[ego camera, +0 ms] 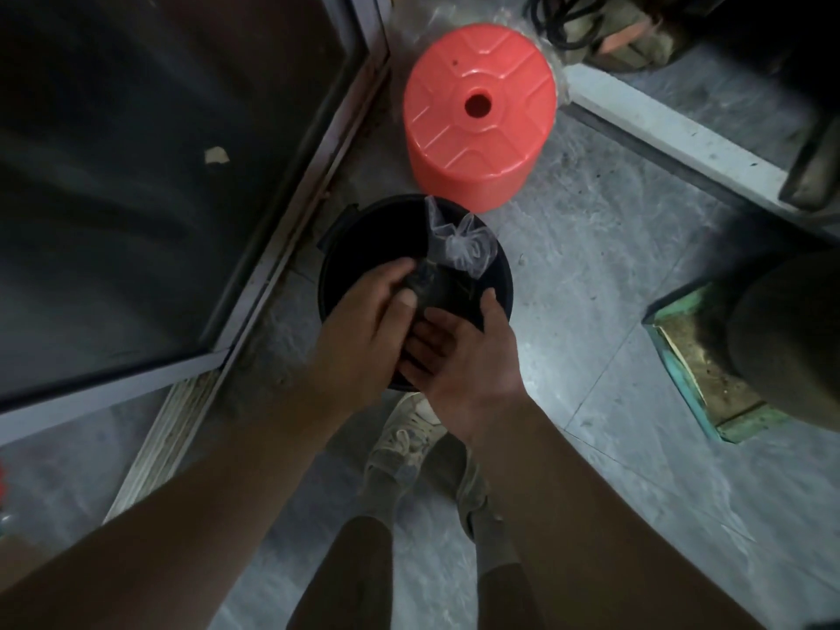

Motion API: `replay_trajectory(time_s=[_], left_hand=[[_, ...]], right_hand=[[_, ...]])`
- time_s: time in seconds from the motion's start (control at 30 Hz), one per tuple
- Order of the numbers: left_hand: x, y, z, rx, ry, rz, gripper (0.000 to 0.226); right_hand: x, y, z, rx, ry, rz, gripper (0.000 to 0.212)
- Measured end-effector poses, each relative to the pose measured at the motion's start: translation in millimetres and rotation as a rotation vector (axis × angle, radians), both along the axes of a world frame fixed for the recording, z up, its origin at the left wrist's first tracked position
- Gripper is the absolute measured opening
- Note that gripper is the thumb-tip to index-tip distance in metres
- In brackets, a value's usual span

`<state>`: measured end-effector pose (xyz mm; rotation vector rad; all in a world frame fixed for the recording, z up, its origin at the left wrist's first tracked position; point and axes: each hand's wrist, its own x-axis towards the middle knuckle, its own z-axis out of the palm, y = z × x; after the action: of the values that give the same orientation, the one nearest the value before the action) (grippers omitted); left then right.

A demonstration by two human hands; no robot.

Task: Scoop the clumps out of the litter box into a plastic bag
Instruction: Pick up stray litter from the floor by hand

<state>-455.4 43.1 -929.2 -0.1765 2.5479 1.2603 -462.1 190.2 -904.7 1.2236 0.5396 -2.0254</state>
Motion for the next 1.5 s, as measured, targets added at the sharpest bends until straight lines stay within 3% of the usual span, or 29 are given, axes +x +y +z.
replay_trajectory(time_s=[0.03,0.1,0.23,0.33,0.4,0.5,0.57,0.63,0.7,0.77,0.87,0.93,1.0,1.07,1.13,1.23,1.27,1.33,1.4,1.43,1.5], left_hand=[[3.8,6.5,2.4,0.005,0.096,-0.186,0.04],[15.0,11.4,-3.6,-0.044,0.073,-0.455,0.045],[0.9,-3.8,-5.4,-0.145,-0.23,-0.246,0.045],[-7.7,5.8,3.4,-0.172,-0.08,-0.063,0.05],[-8.3,17.1,11.3,-0.101,0.114,-0.174,0.052],[-3.2,9.2,5.2,-0.017,-0.018,-0.464,0.05],[-9.5,-5.7,-1.5,-0.061,-0.099,-0.33,0.052],[-13.6,-15.3,-0.6,0.003,-0.159,-0.011,0.05],[-13.6,-11.4,11.4,0.326,-0.311,0.445,0.043],[-8.1,3.4,22.6,0.631,-0.505,0.709,0.049],[3.0,26.1,38.8,0.834,-0.735,0.846,0.067],[0.2,27.7,47.1,0.921,-0.638,0.947,0.072],[-7.6,27.7,51.0,0.947,-0.509,0.905,0.07],[-8.8,35.7,46.8,0.805,-0.41,0.696,0.06],[-2.7,41.3,41.4,0.443,-0.311,0.409,0.054],[1.6,25.6,18.2,0.098,-0.111,-0.178,0.053],[-4.1,15.0,12.0,-0.023,-0.123,-0.223,0.056],[-17.3,1.9,9.1,-0.237,-0.185,-0.019,0.065],[-24.7,17.3,23.8,-0.203,-0.13,0.193,0.067],[-22.8,27.6,36.1,-0.182,-0.021,0.135,0.058],[-0.4,39.0,39.5,-0.209,0.097,-0.281,0.05]], right_hand=[[-2.1,-3.3,1.7,-0.008,0.001,-0.008,0.074],[-8.1,-14.8,6.0,-0.012,-0.033,-0.041,0.07],[-8.2,-18.1,17.8,-0.039,0.02,0.044,0.079],[-7.9,-6.1,14.6,-0.04,0.016,-0.031,0.076],[-10.7,-8.9,16.0,-0.05,0.003,-0.065,0.071],[-14.3,-19.9,24.1,0.039,0.105,0.029,0.057],[-13.6,-14.8,29.3,0.026,0.161,0.187,0.07],[-14.8,-1.2,30.4,0.036,0.181,0.238,0.071],[-14.4,7.8,22.5,0.108,0.229,0.258,0.062],[-16.0,-3.3,19.9,0.19,0.283,0.355,0.054],[-11.8,-31.2,11.9,0.411,0.389,0.711,0.044],[-14.5,-34.6,4.0,0.604,0.512,0.92,0.043],[-21.9,-31.9,-0.2,0.571,0.521,0.898,0.043],[-30.0,-33.0,7.7,0.312,0.298,0.661,0.048],[-30.5,-37.9,16.5,0.055,0.111,0.344,0.058],[-32.2,-25.9,21.8,-0.001,0.058,0.051,0.058],[-31.2,-17.9,26.1,-0.048,0.057,0.034,0.067],[-24.6,-2.0,26.6,-0.156,0.095,0.029,0.084],[-19.2,9.4,21.7,-0.187,0.098,-0.051,0.085],[-17.0,9.5,21.5,-0.175,0.082,-0.068,0.081],[-14.6,-3.4,23.8,-0.167,0.022,-0.08,0.076]])
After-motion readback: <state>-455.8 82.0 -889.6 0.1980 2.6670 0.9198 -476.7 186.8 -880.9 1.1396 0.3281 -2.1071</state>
